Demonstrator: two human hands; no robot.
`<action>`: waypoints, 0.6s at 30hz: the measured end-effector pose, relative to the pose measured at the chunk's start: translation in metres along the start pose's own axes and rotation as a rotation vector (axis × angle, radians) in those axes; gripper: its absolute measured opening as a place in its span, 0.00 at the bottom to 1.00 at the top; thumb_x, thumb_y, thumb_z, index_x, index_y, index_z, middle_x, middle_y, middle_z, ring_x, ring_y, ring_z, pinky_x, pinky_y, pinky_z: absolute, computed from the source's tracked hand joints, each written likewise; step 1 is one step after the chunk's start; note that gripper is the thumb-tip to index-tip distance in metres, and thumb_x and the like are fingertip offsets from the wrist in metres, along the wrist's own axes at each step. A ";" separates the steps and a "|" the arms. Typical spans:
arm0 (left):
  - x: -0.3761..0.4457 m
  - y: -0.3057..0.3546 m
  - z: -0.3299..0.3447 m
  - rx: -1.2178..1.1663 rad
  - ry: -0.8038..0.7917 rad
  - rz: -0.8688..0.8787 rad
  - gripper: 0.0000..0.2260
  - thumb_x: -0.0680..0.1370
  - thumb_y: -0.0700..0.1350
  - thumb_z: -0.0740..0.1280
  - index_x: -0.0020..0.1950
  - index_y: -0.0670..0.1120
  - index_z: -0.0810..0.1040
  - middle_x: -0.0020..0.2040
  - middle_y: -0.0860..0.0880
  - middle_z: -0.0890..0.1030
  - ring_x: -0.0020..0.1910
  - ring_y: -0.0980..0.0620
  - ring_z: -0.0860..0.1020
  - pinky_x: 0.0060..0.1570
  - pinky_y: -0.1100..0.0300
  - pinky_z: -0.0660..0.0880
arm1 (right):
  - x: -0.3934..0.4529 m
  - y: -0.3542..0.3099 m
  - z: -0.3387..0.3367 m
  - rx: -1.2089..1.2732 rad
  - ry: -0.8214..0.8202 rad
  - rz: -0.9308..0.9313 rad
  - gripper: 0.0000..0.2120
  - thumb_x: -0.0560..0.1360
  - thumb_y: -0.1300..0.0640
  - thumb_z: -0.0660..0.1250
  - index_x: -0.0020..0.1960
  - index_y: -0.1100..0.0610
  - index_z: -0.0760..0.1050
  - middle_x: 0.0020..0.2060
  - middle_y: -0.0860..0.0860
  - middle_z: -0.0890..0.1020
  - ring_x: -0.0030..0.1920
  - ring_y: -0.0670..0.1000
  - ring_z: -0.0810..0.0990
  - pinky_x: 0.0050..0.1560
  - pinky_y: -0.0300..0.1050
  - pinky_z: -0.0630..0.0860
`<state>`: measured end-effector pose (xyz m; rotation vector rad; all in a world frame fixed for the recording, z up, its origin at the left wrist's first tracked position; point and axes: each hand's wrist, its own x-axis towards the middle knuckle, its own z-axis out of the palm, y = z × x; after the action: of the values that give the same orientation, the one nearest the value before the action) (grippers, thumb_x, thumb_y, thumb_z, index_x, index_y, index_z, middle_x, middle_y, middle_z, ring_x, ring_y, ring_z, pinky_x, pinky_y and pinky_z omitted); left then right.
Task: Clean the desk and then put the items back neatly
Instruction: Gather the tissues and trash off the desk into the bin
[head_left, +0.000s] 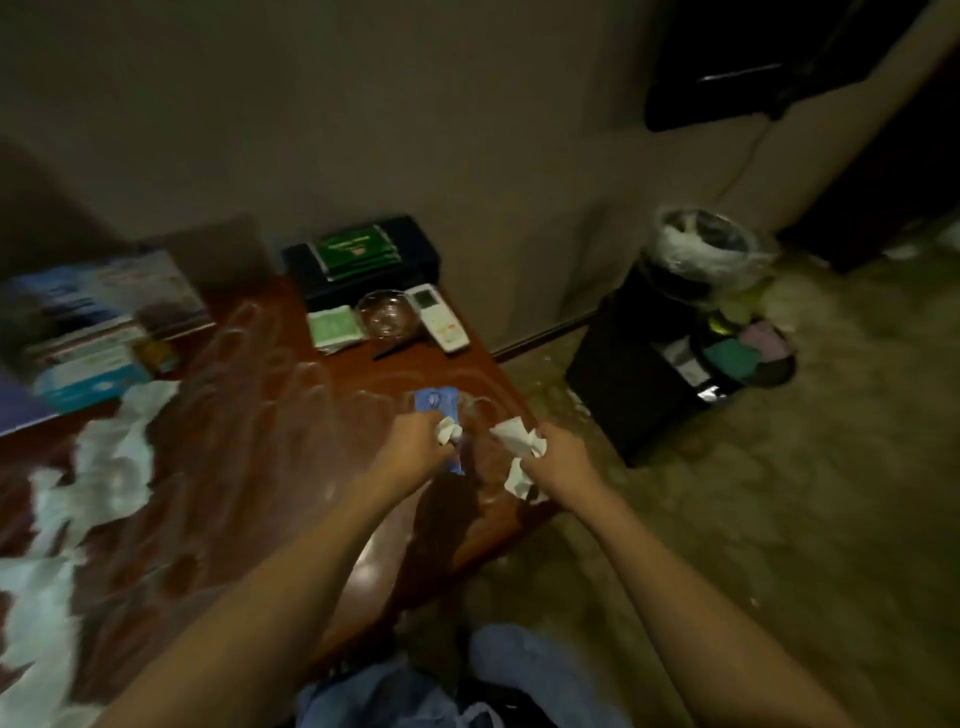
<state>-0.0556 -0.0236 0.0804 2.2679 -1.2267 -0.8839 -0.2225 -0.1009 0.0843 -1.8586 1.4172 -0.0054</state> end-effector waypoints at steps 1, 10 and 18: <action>0.005 0.024 0.015 0.009 -0.026 0.036 0.08 0.74 0.39 0.69 0.51 0.37 0.78 0.49 0.40 0.81 0.49 0.44 0.78 0.38 0.63 0.65 | -0.003 0.020 -0.018 0.008 0.023 0.024 0.23 0.75 0.63 0.67 0.68 0.62 0.69 0.63 0.58 0.75 0.59 0.56 0.76 0.48 0.40 0.71; 0.038 0.208 0.128 0.055 -0.244 0.328 0.05 0.75 0.39 0.69 0.49 0.42 0.76 0.39 0.52 0.73 0.40 0.55 0.73 0.34 0.69 0.66 | -0.024 0.166 -0.152 0.146 0.288 0.237 0.13 0.74 0.63 0.66 0.58 0.60 0.72 0.52 0.58 0.76 0.53 0.57 0.76 0.39 0.40 0.67; 0.089 0.290 0.183 0.066 -0.311 0.410 0.09 0.75 0.38 0.68 0.54 0.39 0.78 0.50 0.42 0.80 0.50 0.46 0.78 0.50 0.54 0.75 | 0.003 0.229 -0.212 0.202 0.353 0.369 0.22 0.76 0.61 0.65 0.69 0.62 0.67 0.64 0.60 0.74 0.62 0.57 0.73 0.47 0.37 0.65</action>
<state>-0.3169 -0.2627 0.0988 1.8627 -1.7987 -1.0679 -0.5007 -0.2406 0.0982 -1.4569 1.9098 -0.2951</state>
